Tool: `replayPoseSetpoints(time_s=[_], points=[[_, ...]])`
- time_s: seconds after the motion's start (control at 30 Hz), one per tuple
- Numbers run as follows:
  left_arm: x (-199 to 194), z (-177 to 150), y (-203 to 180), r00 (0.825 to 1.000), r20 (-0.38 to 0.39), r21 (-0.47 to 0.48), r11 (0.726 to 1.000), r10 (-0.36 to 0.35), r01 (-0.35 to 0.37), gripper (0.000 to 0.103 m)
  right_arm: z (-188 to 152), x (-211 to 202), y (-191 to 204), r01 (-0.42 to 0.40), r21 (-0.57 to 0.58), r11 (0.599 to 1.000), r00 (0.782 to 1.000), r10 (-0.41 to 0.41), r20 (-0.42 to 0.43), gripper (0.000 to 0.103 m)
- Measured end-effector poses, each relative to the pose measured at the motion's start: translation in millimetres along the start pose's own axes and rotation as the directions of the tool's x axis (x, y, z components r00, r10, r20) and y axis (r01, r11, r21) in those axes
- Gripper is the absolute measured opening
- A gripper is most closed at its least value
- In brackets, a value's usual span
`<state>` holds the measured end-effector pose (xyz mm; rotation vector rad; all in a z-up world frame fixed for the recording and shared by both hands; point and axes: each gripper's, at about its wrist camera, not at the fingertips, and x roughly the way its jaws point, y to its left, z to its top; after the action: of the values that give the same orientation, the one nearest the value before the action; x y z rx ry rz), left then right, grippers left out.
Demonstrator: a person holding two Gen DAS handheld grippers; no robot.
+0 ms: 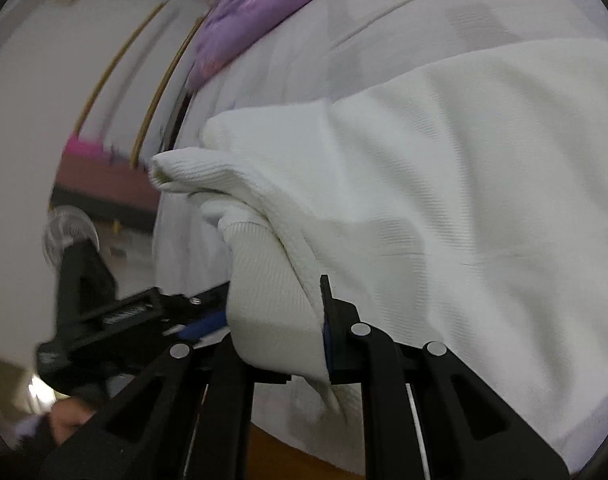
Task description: Fold large clothes
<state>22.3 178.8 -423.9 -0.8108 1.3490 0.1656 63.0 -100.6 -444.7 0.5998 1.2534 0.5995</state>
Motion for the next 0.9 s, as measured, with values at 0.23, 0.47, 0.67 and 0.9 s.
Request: replayPoseSetpoints(time_s=[0.23,0.47,0.67,0.9], points=[[46.4,-28.7,-102.3,0.992,-0.094,0.188,0.977,-0.08,0.097,0.045,-1.5,-92.2,-56.1,0.055,0.15,0.987,0.984,-0.079,0.162,0.009],[96.4,-63.8,-151.6,0.981,-0.184,0.249,0.962,-0.065,0.11,0.048,-37.6,-143.7,-128.5,0.153,0.358,0.921,0.942,-0.245,0.228,0.009],[138.7,-81.2,-139.2,0.968,-0.251,0.205,0.978,0.022,0.031,0.051,-56.0,-125.3,-195.3,0.126,0.521,0.844,0.967,-0.221,0.124,0.01],[133.6,-91.7,-121.3,0.979,-0.201,0.138,0.989,-0.032,0.061,0.058,-52.1,-134.5,-208.0,0.182,0.534,0.826,0.964,-0.256,0.066,0.028]])
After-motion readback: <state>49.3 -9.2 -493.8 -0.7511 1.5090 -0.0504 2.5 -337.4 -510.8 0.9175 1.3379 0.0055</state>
